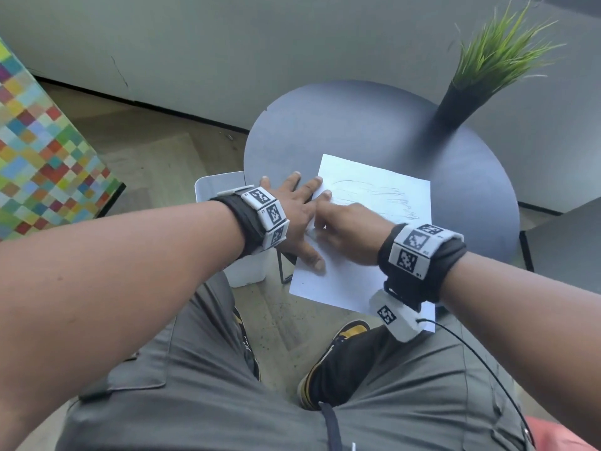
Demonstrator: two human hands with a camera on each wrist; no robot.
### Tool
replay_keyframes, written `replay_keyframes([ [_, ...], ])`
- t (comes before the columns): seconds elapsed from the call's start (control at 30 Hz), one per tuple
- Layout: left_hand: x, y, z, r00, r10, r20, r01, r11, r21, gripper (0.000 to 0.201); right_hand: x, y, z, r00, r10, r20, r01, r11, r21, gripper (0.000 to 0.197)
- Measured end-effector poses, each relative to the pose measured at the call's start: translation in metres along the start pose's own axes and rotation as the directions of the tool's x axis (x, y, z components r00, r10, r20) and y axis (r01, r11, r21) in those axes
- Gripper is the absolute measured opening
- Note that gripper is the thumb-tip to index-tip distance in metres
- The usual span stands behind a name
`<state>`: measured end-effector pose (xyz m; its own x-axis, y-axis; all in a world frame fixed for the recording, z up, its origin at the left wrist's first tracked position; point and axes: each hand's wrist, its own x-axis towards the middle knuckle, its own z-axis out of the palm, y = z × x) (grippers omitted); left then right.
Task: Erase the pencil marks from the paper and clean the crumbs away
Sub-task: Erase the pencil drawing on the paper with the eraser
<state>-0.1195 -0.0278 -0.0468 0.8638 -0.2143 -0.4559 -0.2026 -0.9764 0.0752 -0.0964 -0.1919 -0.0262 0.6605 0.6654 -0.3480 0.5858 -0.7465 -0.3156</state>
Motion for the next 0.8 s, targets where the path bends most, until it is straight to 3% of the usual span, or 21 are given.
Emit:
replay_keyframes([
  [0.07,-0.001,0.001,-0.001,1.0,-0.004,0.001,0.004,1.0,0.018,0.144,0.012,0.013,-0.011,0.99,0.119,-0.074,-0.118,0.993,0.011,0.021],
  [0.13,-0.001,0.002,-0.003,1.0,-0.012,0.006,0.011,0.999,0.038,0.143,0.019,0.03,-0.02,0.937,0.289,-0.196,-0.29,0.957,0.023,0.023],
  [0.2,-0.003,0.003,-0.004,1.0,-0.017,0.008,0.016,0.999,0.042,0.143,0.014,0.026,-0.016,0.951,0.24,-0.195,-0.249,0.968,-0.02,0.022],
  [0.3,-0.002,0.005,-0.007,1.0,-0.021,0.007,0.021,0.999,0.048,0.143,-0.003,0.012,-0.005,1.0,-0.004,-0.014,0.004,1.0,-0.029,0.02],
  [0.33,-0.002,0.007,-0.009,1.0,-0.026,0.008,0.025,0.998,0.057,0.143,-0.004,0.014,-0.008,1.0,0.002,0.006,-0.002,1.0,-0.03,0.021],
  [0.43,-0.003,0.014,-0.013,0.999,-0.04,0.02,0.038,0.995,0.088,0.141,0.008,0.034,-0.021,0.967,0.22,-0.132,-0.225,0.974,-0.024,0.023],
  [0.5,-0.004,0.016,-0.015,0.998,-0.048,0.03,0.045,0.995,0.094,0.139,0.005,0.029,-0.016,0.958,0.242,-0.153,-0.253,0.966,-0.054,0.016],
  [0.57,-0.006,0.018,-0.017,0.998,-0.052,0.042,0.048,0.994,0.094,0.139,-0.004,0.013,-0.006,0.995,0.088,-0.053,-0.092,0.993,-0.07,0.013],
  [0.63,-0.007,0.019,-0.019,0.997,-0.056,0.05,0.051,0.993,0.102,0.139,-0.013,0.009,-0.005,0.996,-0.036,0.085,0.039,0.998,-0.039,0.016],
  [0.7,-0.007,0.021,-0.019,0.998,-0.052,0.043,0.047,0.992,0.114,0.138,-0.004,0.022,-0.015,0.998,0.069,0.012,-0.068,0.997,-0.043,0.019],
  [0.77,-0.007,0.021,-0.018,0.998,-0.058,0.032,0.053,0.991,0.122,0.138,0.005,0.035,-0.019,0.963,0.235,-0.134,-0.244,0.968,-0.052,0.018],
  [0.8,-0.008,0.022,-0.019,0.998,-0.06,0.032,0.056,0.991,0.121,0.138,0.006,0.033,-0.014,0.959,0.241,-0.15,-0.253,0.965,-0.068,0.015],
])
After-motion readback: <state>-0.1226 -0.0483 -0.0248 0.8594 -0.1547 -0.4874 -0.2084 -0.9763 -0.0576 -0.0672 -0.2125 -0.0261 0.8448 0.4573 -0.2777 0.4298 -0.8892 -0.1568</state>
